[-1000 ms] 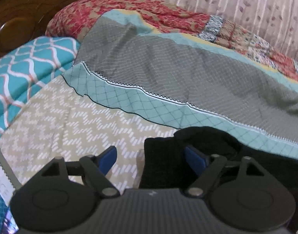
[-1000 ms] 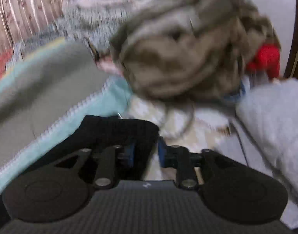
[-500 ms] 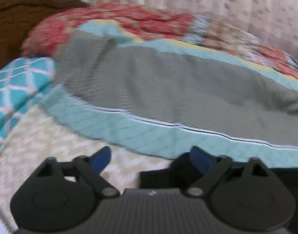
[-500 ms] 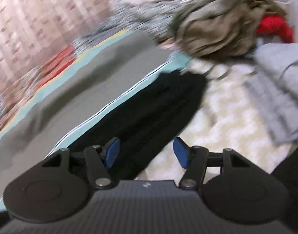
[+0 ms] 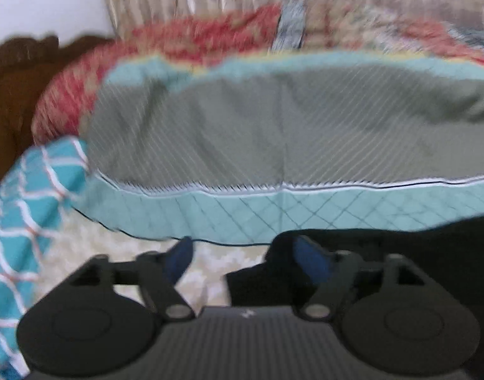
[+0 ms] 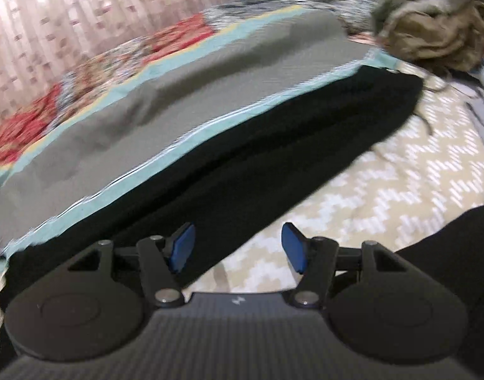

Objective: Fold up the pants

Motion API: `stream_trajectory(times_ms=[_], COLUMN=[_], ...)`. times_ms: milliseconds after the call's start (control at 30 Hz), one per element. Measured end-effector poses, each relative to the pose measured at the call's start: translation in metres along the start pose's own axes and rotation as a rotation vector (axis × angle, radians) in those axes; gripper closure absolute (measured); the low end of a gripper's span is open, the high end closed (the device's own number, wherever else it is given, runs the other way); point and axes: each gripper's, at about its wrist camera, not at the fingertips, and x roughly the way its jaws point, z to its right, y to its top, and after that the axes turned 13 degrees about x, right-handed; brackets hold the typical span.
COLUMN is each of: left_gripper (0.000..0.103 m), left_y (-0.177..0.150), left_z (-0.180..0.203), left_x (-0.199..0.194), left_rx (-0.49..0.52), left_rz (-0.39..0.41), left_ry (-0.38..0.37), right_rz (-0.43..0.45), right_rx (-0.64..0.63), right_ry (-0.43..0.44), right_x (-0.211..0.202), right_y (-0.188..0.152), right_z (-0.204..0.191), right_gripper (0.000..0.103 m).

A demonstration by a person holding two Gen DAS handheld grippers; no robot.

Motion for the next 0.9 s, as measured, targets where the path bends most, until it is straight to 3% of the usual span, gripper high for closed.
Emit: stream_trajectory(times_ms=[67, 133, 233, 400, 567, 633, 667, 700, 733, 900], left_gripper=[0.019, 0.009, 0.005, 0.004, 0.002, 0.015, 0.059, 0.091, 0.091, 0.094], left_y=[-0.015, -0.043, -0.094, -0.171, -0.212, -0.214, -0.214, -0.213, -0.213, -0.231], left_z=[-0.017, -0.040, -0.068, -0.082, -0.075, -0.061, -0.051, -0.043, -0.040, -0.071], left_x=[-0.036, -0.071, -0.101, -0.106, -0.090, -0.078, -0.074, -0.071, -0.073, -0.126], left_rx=[-0.022, -0.104, -0.271, -0.519, -0.817, -0.864, -0.842, -0.806, -0.787, -0.814], left_rz=[0.024, 0.021, -0.062, -0.229, -0.269, -0.267, -0.290, -0.325, -0.333, -0.208], left_ry=[-0.028, -0.078, -0.176, -0.348, -0.564, -0.632, -0.623, -0.600, -0.568, -0.466], right_rz=[-0.042, -0.103, -0.195, -0.332, -0.396, -0.408, -0.414, -0.416, -0.416, -0.410], right_rx=[-0.029, -0.080, -0.151, -0.236, -0.281, -0.286, -0.287, -0.293, -0.302, -0.352], right_ry=[0.072, 0.140, 0.226, 0.299, 0.309, 0.304, 0.306, 0.307, 0.306, 0.343], right_x=[-0.002, -0.003, -0.005, -0.010, -0.018, -0.021, -0.022, -0.025, -0.023, -0.030], right_y=[-0.009, -0.024, -0.051, -0.095, -0.121, -0.127, -0.129, -0.131, -0.134, -0.143], right_z=[-0.009, -0.025, -0.046, -0.071, -0.082, -0.085, -0.087, -0.088, -0.095, -0.106], right_gripper=[0.040, 0.040, 0.040, 0.040, 0.040, 0.040, 0.040, 0.040, 0.040, 0.047])
